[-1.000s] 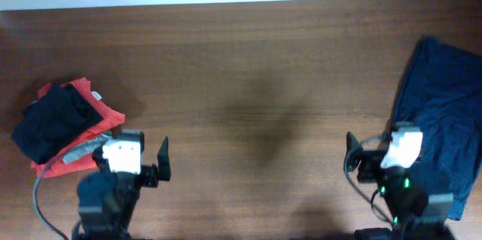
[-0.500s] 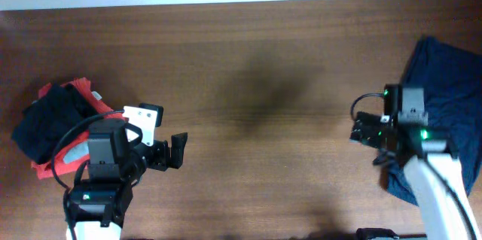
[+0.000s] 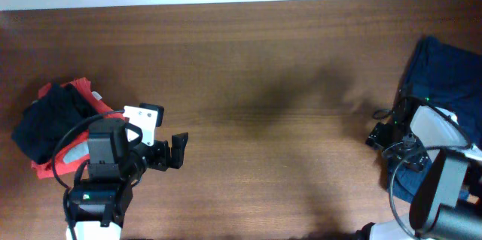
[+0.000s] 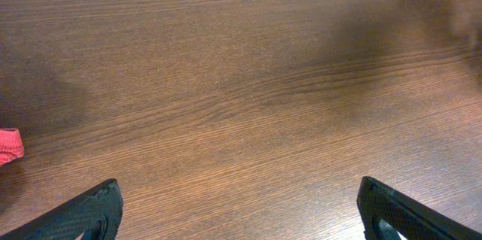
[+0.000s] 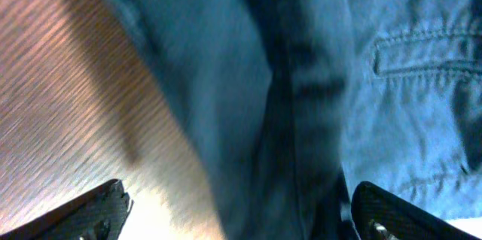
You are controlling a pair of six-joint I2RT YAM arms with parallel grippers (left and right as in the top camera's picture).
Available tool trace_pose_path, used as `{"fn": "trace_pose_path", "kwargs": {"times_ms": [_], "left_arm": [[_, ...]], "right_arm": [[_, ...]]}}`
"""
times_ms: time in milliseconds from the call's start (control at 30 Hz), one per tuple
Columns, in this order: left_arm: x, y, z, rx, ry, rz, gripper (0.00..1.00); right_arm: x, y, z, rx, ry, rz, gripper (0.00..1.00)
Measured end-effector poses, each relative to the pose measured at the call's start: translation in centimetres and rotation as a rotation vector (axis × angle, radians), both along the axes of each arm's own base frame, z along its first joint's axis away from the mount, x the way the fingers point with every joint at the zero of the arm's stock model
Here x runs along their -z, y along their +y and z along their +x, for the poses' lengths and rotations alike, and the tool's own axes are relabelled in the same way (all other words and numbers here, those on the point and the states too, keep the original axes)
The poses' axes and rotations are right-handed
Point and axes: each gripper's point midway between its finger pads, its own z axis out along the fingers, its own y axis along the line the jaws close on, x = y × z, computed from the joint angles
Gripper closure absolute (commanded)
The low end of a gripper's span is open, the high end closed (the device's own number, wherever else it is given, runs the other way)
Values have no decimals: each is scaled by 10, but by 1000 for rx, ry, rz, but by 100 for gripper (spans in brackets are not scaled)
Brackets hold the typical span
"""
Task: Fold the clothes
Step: 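Grasp the navy trousers with the right gripper and drag them left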
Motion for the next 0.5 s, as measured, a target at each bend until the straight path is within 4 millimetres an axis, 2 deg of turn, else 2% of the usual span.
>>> {"fn": "trace_pose_path", "kwargs": {"times_ms": [33,67,100,133,233,333,433,500], "left_arm": [[0,0,0,0,0,0,1],[0,0,0,0,0,0,1],[0,0,0,0,0,0,1],[0,0,0,0,0,0,1],[0,0,0,0,-2,0,1],[-2,0,2,0,-11,0,1],[-4,0,4,0,-23,0,1],[-5,0,5,0,-30,-1,1]], "right_arm": [[2,-1,-1,4,7,3,34],[5,-2,-3,17,14,5,51],[8,-4,-5,27,24,10,56],[10,-5,-6,31,32,15,67],[12,-2,-7,37,34,41,66],[14,8,-2,-11,14,111,60],[15,26,12,-101,-38,204,55],[12,48,30,-187,-104,283,54]]}}
